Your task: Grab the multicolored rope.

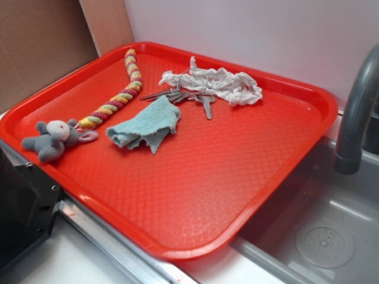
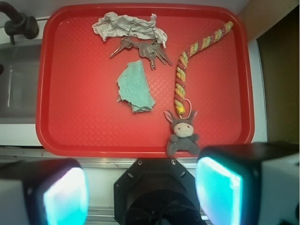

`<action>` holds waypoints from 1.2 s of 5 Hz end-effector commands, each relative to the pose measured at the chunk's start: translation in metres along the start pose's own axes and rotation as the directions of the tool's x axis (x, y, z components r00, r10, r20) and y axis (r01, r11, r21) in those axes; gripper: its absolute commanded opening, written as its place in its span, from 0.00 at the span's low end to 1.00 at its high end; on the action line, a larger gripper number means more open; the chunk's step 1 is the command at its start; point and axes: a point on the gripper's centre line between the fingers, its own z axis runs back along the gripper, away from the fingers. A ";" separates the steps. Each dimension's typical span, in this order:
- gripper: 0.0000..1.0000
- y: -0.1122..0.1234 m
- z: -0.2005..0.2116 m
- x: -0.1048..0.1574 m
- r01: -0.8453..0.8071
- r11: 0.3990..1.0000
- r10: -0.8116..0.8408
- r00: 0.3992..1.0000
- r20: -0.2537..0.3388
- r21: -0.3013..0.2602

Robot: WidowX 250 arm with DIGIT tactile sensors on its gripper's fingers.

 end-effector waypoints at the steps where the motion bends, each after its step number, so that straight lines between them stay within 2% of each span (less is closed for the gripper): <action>1: 1.00 0.000 0.000 0.000 0.000 1.000 0.000 1.000 0.000 0.000; 2: 1.00 0.021 -0.023 0.019 -0.091 0.995 0.089 0.994 0.063 0.030; 3: 1.00 0.033 -0.044 0.030 -0.121 0.992 0.117 0.988 0.100 0.036; 4: 1.00 0.054 -0.072 0.040 -0.173 0.985 0.170 0.977 0.132 0.017; 6: 1.00 0.078 -0.127 0.064 -0.196 0.980 0.197 0.973 0.122 -0.020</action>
